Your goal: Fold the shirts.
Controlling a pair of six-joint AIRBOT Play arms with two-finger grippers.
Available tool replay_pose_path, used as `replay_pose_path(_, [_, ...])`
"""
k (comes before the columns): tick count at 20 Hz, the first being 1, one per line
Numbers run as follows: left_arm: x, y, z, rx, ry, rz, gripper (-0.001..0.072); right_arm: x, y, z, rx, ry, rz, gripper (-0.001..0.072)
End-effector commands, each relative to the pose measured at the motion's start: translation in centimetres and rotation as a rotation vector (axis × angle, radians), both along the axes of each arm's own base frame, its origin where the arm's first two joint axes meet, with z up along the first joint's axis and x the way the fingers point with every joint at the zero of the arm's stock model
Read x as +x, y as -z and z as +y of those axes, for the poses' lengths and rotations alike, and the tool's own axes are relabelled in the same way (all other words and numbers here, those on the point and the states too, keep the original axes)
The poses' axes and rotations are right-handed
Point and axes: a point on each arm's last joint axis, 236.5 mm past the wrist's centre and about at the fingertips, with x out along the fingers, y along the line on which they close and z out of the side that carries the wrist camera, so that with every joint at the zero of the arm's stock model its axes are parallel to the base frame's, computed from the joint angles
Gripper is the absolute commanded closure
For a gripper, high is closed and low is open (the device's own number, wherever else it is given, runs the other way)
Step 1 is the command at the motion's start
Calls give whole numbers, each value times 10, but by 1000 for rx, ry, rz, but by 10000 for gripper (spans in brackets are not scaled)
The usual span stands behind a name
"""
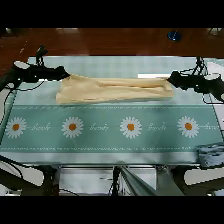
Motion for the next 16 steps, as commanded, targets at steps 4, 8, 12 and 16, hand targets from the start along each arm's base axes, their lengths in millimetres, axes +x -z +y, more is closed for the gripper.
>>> replay_pose_path(4, [3,-12,4,2,13,-21,225,-10,-8,7,32,-51,19,258])
replay_pose_path(8, [-4,-56,36,-31,34,-45,234,-21,-46,-32,-30,-78,52,230])
replay_pose_path(12, [-21,-80,49,-50,53,-42,386,-52,-34,-65,-92,-144,245,207])
replay_pose_path(16, [-30,-85,31,-63,109,-27,385,-63,-3,-43,70,-198,353,156])
